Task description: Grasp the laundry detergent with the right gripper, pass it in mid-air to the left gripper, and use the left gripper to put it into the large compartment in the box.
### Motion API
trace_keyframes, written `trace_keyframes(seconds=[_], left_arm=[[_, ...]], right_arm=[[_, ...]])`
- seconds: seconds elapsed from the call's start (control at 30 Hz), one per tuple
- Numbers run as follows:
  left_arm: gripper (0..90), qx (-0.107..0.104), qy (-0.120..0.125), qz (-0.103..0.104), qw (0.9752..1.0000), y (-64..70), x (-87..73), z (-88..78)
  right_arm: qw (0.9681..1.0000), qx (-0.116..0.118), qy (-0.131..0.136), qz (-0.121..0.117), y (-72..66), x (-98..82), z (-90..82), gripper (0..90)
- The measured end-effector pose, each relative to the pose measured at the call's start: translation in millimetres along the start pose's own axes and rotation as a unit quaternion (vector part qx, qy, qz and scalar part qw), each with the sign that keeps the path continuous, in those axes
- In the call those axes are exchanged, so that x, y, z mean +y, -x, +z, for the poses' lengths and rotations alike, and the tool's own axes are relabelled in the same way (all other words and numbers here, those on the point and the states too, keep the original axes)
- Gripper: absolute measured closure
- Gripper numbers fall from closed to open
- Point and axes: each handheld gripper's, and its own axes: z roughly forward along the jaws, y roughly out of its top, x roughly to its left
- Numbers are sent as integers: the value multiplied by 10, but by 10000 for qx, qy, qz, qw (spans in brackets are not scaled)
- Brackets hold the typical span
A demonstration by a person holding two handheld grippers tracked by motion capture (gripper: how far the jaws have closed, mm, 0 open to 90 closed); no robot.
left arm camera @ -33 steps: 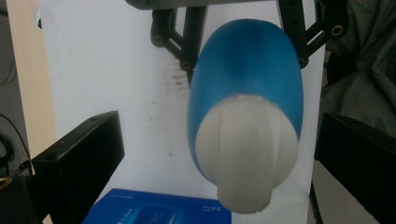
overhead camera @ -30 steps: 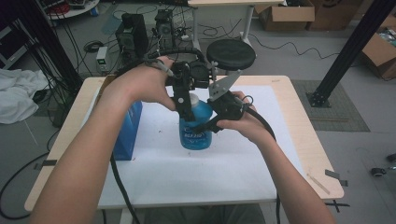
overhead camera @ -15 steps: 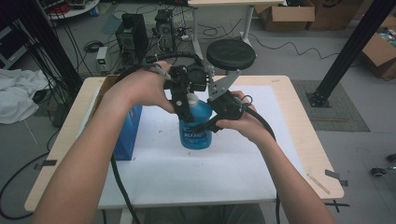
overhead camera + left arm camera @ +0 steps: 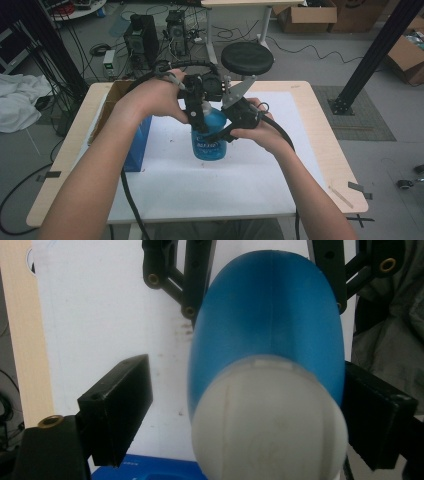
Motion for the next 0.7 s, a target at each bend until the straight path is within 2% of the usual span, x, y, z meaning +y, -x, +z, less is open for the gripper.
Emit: trace_keyframes(seconds=[0.7], left_arm=[[278, 17, 28, 23, 10000, 14, 12, 5]], right_arm=[[10000, -79, -35, -6, 8, -28, 14, 456]])
